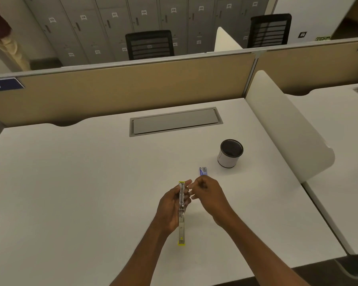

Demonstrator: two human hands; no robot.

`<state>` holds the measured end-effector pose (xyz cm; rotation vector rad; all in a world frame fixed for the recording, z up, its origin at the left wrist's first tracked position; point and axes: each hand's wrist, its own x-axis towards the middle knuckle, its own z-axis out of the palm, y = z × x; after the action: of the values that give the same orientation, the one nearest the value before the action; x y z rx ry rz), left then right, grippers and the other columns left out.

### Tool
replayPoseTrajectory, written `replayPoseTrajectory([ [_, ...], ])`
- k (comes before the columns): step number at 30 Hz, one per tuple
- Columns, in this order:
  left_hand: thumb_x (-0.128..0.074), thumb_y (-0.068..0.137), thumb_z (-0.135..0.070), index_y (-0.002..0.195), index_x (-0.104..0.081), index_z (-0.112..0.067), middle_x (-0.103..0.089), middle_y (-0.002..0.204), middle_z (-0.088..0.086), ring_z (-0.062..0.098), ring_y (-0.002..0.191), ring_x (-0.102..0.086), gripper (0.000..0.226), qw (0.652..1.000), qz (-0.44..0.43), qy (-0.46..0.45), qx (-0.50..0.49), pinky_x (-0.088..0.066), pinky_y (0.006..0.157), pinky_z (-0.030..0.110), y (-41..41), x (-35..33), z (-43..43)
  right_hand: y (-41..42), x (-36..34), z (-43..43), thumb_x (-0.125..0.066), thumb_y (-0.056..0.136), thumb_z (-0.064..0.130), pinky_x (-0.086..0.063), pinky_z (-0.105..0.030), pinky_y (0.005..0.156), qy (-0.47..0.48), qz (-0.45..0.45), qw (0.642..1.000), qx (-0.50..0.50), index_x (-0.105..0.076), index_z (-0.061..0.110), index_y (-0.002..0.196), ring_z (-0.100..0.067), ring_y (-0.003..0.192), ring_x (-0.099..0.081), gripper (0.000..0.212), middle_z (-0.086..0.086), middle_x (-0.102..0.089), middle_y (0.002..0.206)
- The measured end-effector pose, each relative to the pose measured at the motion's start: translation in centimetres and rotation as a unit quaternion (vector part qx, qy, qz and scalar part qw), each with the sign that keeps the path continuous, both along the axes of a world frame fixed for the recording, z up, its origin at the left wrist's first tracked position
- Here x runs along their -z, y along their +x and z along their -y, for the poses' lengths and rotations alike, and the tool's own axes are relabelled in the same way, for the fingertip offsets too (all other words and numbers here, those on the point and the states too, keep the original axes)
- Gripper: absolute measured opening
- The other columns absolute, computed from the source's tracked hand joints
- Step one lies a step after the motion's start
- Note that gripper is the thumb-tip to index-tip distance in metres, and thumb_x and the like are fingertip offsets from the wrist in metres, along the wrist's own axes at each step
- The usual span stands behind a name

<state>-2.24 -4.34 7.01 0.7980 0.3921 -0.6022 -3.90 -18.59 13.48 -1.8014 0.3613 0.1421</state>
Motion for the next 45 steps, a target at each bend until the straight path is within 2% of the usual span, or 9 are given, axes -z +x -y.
replayPoseTrajectory([
  [3,-0.071,0.089,-0.029,0.138,-0.065,-0.002,-0.050,0.126,0.017,0.020,0.098,-0.052,0.056,1.000,0.017,-0.004,0.009,-0.046,0.089,0.032,0.9,0.4,0.1,0.6,-0.1,0.6,-0.062,0.088,0.002,-0.059,-0.022,0.063,0.025,0.002,1.000,0.007,-0.063,-0.001,0.088,-0.015,0.065,-0.071,0.004,-0.013,-0.075,0.079],
  [8,-0.052,0.098,-0.017,0.127,-0.065,0.005,-0.052,0.079,0.003,0.011,0.064,-0.045,0.038,0.998,-0.010,-0.055,-0.013,-0.042,0.057,0.023,2.7,-0.2,1.5,2.2,0.0,2.3,-0.068,0.084,0.004,-0.063,-0.028,0.071,0.014,0.033,0.999,0.023,-0.074,0.014,0.092,-0.019,0.072,-0.074,0.013,-0.006,-0.078,0.082],
  [13,-0.050,0.100,-0.017,0.139,-0.059,0.006,-0.046,0.078,0.003,0.011,0.065,-0.037,0.046,0.997,-0.007,-0.071,-0.011,-0.039,0.055,0.024,4.7,0.2,2.9,4.7,0.7,5.6,-0.070,0.089,0.007,-0.054,-0.007,0.071,-0.086,0.058,0.993,0.051,-0.079,0.013,0.096,0.000,0.075,-0.071,0.013,0.005,-0.077,0.087],
  [17,-0.053,0.098,-0.018,0.138,-0.060,0.005,-0.046,0.079,0.003,0.012,0.067,-0.035,0.047,0.997,-0.010,-0.070,-0.001,-0.039,0.054,0.023,6.8,0.5,4.1,7.4,1.1,9.2,-0.073,0.088,0.007,-0.059,-0.016,0.080,-0.118,0.055,0.985,0.113,-0.078,0.006,0.100,-0.008,0.076,-0.073,0.012,-0.004,-0.077,0.089],
  [21,-0.048,0.102,-0.017,0.137,-0.061,0.004,-0.045,0.078,0.001,0.012,0.064,-0.040,0.043,0.998,-0.007,-0.055,0.006,-0.038,0.055,0.023,8.3,0.7,5.0,10.1,1.4,12.6,-0.073,0.086,0.004,-0.047,0.002,0.065,-0.167,0.071,0.973,0.144,-0.079,0.006,0.097,-0.010,0.074,-0.070,0.012,-0.009,-0.079,0.089],
  [27,-0.045,0.103,-0.014,0.138,-0.059,0.006,-0.046,0.075,0.001,0.010,0.058,-0.044,0.043,0.998,-0.027,-0.060,0.007,-0.043,0.052,0.021,9.9,1.6,6.1,14.3,2.7,15.7,-0.065,0.089,-0.001,-0.053,-0.020,0.082,-0.303,0.050,0.947,0.090,-0.079,0.006,0.100,-0.025,0.096,-0.072,0.019,-0.012,-0.077,0.105],
  [34,-0.043,0.104,-0.014,0.140,-0.058,0.006,-0.045,0.076,0.000,0.010,0.059,-0.043,0.043,0.997,-0.044,-0.057,0.007,-0.042,0.054,0.023,10.8,2.6,6.2,18.1,1.5,14.9,-0.076,0.086,0.009,-0.051,-0.028,0.094,-0.493,-0.167,0.835,-0.180,-0.058,0.002,0.128,-0.025,0.117,-0.064,0.046,-0.013,-0.063,0.129],
  [40,-0.043,0.104,-0.014,0.141,-0.057,0.006,-0.044,0.075,0.001,0.010,0.059,-0.042,0.044,0.998,-0.047,-0.052,0.003,-0.039,0.053,0.023,11.1,2.8,5.7,20.1,1.1,13.7,-0.041,0.108,0.022,-0.030,-0.025,0.115,-0.525,-0.345,0.696,-0.348,-0.041,0.007,0.150,-0.019,0.138,-0.046,0.044,-0.008,-0.051,0.138],
  [45,-0.041,0.105,-0.014,0.141,-0.055,0.007,-0.046,0.073,0.001,0.010,0.058,-0.043,0.044,0.998,-0.045,-0.045,-0.003,-0.041,0.052,0.022,11.3,2.6,5.3,20.6,0.7,13.6,-0.045,0.106,0.016,-0.033,-0.028,0.115,-0.525,-0.325,0.701,-0.358,-0.045,0.005,0.146,-0.023,0.143,-0.043,0.041,-0.009,-0.045,0.154],
])
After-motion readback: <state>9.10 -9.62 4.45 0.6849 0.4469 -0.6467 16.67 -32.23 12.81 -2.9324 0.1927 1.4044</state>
